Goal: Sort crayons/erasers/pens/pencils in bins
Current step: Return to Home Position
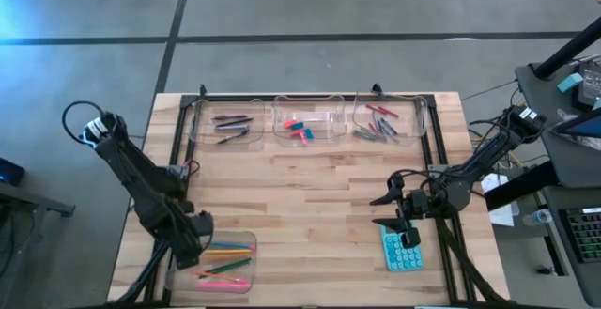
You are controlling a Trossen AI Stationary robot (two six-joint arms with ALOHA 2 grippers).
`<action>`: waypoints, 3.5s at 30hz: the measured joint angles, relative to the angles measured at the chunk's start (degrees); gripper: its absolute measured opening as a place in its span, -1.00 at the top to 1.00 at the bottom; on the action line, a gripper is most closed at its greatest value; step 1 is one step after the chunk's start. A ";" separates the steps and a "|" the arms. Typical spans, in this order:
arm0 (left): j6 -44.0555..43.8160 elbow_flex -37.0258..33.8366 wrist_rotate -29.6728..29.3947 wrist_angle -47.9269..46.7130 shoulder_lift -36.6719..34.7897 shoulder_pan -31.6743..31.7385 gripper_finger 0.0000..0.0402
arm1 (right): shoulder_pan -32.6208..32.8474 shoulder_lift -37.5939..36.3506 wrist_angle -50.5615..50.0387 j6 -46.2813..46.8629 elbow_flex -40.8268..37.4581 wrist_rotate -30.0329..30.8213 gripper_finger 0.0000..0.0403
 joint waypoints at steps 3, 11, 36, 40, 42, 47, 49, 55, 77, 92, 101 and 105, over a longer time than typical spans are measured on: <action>3.06 1.70 -0.56 2.29 -0.42 1.20 0.26 | 0.00 0.00 -0.02 -0.11 0.00 0.00 0.01; 23.11 5.89 -18.82 15.94 -2.63 3.20 0.26 | -0.39 0.00 -0.10 -0.18 0.01 0.04 0.01; 71.12 -6.28 -8.06 61.19 -14.64 37.70 0.26 | -5.78 -21.11 -14.62 -14.54 0.02 9.00 0.01; 70.88 -10.20 -8.04 64.45 -18.07 39.98 0.26 | -6.61 -30.10 -26.37 -11.68 0.02 9.04 0.01; 70.85 -12.05 -8.01 65.90 -19.67 40.45 0.26 | -6.67 -34.51 -31.28 -11.10 0.02 9.03 0.01; 70.88 -15.46 -7.85 67.31 -24.05 41.04 0.26 | -6.71 -44.04 -39.01 -11.63 0.02 9.08 0.02; 70.88 -17.02 -7.85 67.37 -26.10 41.29 0.26 | -6.71 -47.07 -40.30 -11.80 0.26 9.18 0.02; 70.81 -23.75 -8.13 73.07 -30.49 41.67 0.26 | -6.75 -50.85 -47.94 -10.05 -0.31 9.22 0.02; 64.97 -44.76 -7.77 104.29 -30.05 43.05 0.26 | -6.91 -49.96 -35.85 -8.46 -13.42 8.37 0.02; 64.83 -48.33 -4.10 108.96 -27.45 43.16 0.26 | -10.81 -50.25 -35.38 -5.49 -16.79 4.28 0.02; 63.55 -48.40 -3.43 110.68 -23.14 43.16 0.26 | -13.82 -50.18 -37.53 -4.71 -16.79 3.68 0.02; 63.54 -48.44 -3.24 112.87 -21.47 43.16 0.26 | -14.94 -50.18 -40.14 -3.28 -16.81 2.37 0.02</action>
